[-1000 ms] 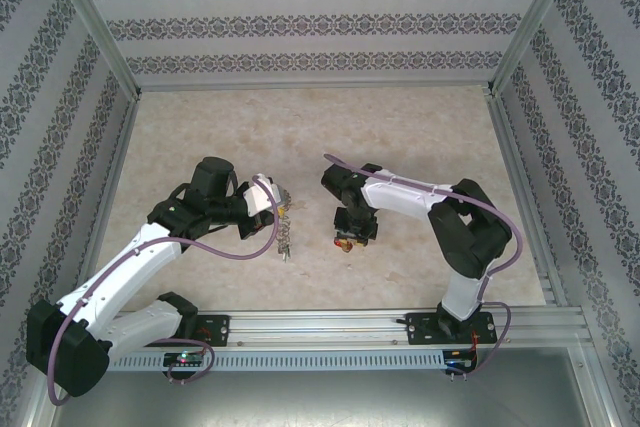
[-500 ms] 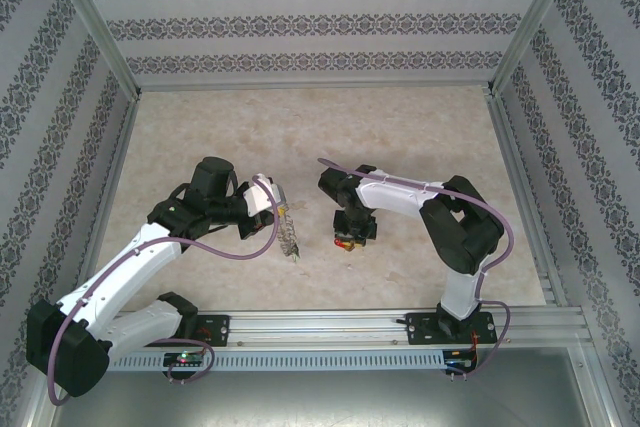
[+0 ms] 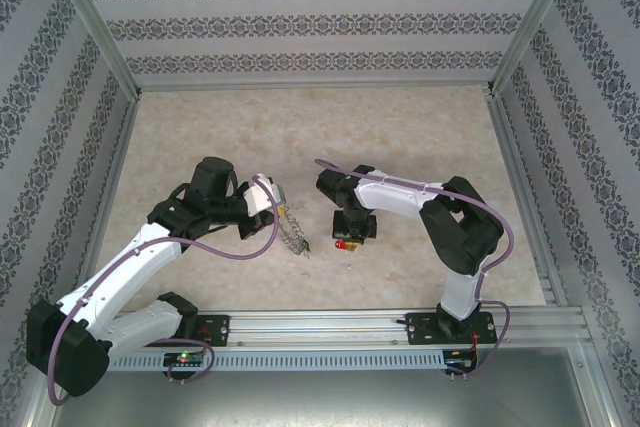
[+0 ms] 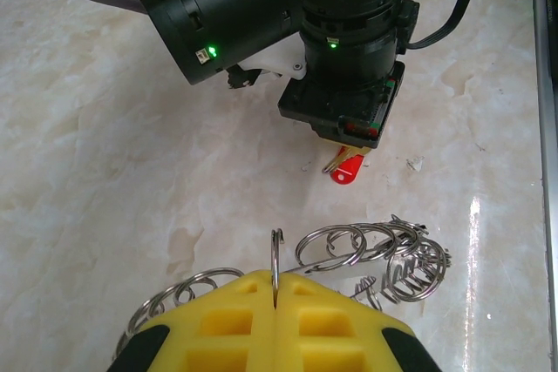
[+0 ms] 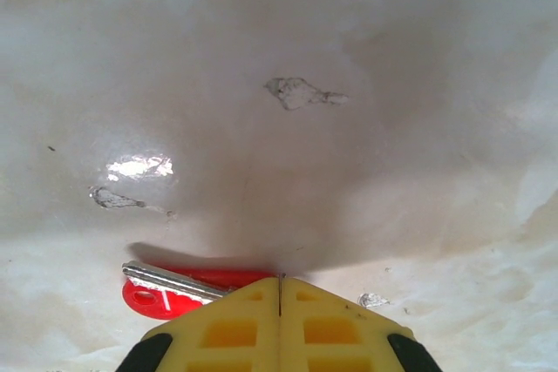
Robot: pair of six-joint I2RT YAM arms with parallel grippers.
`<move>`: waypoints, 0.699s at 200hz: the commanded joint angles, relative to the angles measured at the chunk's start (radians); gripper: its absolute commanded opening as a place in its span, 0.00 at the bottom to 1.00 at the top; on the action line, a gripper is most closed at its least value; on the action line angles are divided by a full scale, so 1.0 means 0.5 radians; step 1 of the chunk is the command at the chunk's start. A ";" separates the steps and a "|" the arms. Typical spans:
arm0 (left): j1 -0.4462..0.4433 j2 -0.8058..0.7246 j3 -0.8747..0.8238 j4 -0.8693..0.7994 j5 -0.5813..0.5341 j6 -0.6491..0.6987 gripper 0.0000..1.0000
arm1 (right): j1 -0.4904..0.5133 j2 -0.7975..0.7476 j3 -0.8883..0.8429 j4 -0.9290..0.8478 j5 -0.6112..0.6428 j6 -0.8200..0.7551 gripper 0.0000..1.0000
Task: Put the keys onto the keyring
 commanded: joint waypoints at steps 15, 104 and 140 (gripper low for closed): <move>0.014 -0.040 0.007 0.046 0.028 0.021 0.00 | 0.034 -0.262 -0.040 0.121 0.062 -0.388 0.00; -0.059 -0.093 0.054 0.247 0.136 0.151 0.00 | 0.084 -1.855 -1.026 1.694 -0.414 -1.889 0.00; -0.161 -0.088 0.058 0.334 0.185 0.180 0.00 | 0.026 -1.830 -0.968 1.789 -0.765 -1.937 0.00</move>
